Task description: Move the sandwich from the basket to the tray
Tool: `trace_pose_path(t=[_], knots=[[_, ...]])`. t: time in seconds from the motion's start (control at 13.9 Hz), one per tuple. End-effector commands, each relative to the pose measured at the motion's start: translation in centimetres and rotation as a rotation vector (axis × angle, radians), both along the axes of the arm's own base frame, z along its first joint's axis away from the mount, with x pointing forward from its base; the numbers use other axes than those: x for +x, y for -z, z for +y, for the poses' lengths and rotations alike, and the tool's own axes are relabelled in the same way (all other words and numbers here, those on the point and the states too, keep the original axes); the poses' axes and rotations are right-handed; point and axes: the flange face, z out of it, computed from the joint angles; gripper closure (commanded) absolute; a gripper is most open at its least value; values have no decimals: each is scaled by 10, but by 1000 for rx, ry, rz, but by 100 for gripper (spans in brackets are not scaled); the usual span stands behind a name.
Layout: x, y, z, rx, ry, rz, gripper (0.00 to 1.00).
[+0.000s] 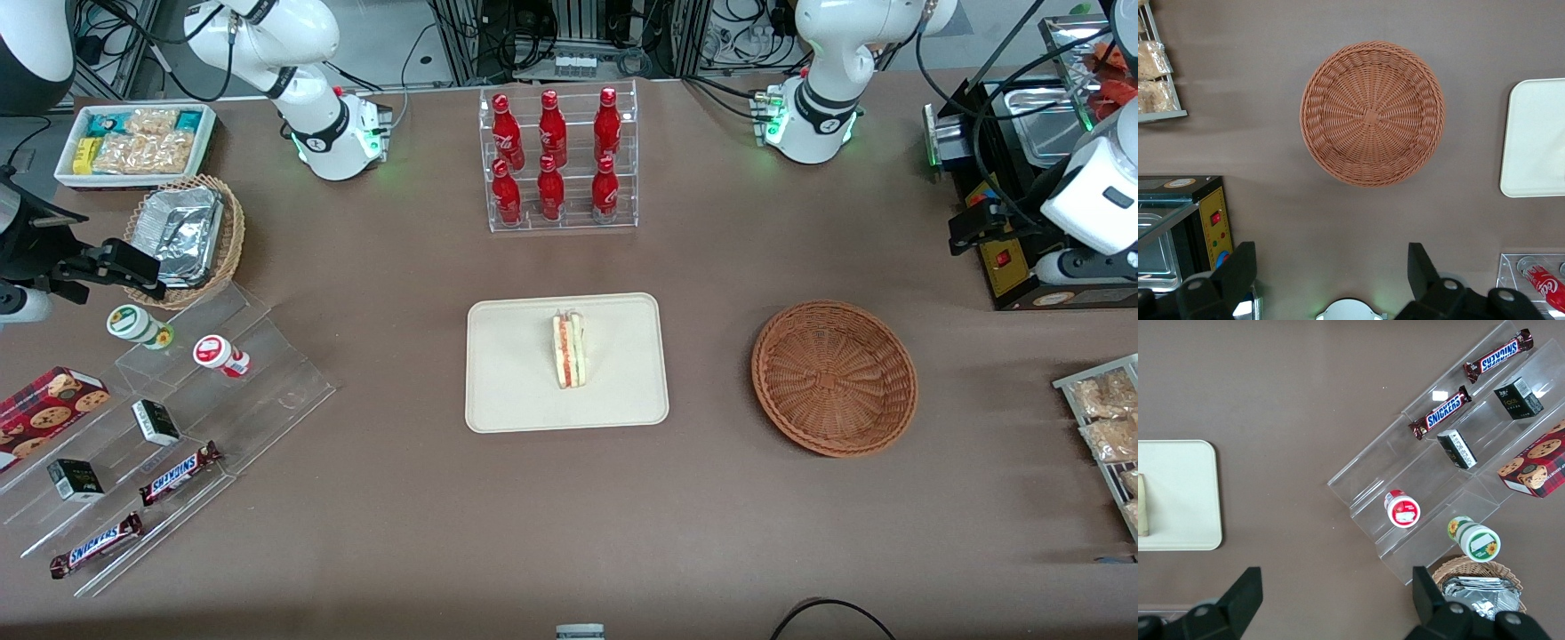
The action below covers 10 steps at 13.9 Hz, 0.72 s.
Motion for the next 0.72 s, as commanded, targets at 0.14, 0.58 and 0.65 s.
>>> trace_pose_path(t=[0.14, 0.58, 0.65], knots=[[-5, -9, 5, -13, 11, -33, 0], [-3, -16, 9, -8, 13, -45, 0], [-3, -16, 8, -11, 10, -45, 0]])
